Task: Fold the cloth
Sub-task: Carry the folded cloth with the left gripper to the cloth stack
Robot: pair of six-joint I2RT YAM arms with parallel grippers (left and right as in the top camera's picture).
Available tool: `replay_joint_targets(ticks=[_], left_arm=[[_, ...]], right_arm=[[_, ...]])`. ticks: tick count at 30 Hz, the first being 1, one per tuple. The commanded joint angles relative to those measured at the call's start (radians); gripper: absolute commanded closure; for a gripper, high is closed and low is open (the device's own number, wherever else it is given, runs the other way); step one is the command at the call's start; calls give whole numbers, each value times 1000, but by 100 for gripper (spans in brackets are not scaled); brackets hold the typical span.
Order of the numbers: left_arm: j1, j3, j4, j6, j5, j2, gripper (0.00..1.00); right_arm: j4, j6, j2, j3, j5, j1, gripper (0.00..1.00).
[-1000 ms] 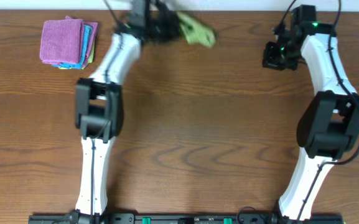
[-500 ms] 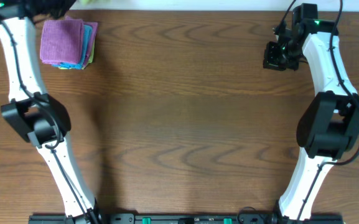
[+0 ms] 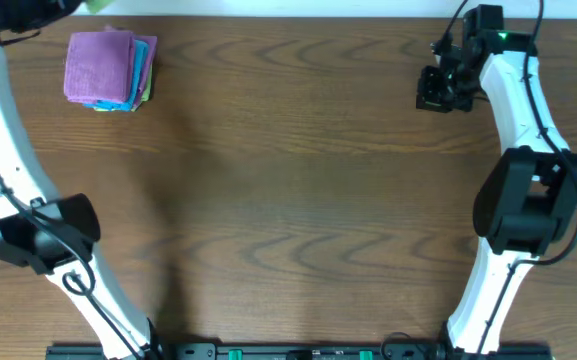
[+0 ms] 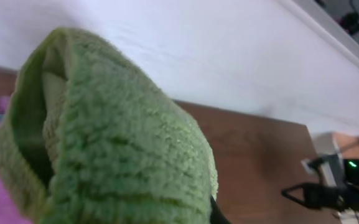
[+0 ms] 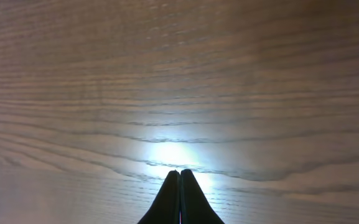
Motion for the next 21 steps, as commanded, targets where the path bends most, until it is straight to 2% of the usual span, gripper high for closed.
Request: replay_joint_targets(ticks=[1, 11, 17, 21], left_arm=[[29, -38, 31, 31, 14, 32, 94], [50, -264, 141, 37, 43, 32, 94], [48, -269, 179, 64, 22, 29, 94], [35, -266, 252, 23, 9, 29, 94]], right_arm=[[-2, -17, -31, 16, -12, 24, 99], [16, -16, -31, 16, -11, 66, 98], [8, -17, -31, 16, -11, 78, 98], [-13, -17, -31, 16, -11, 87, 99]])
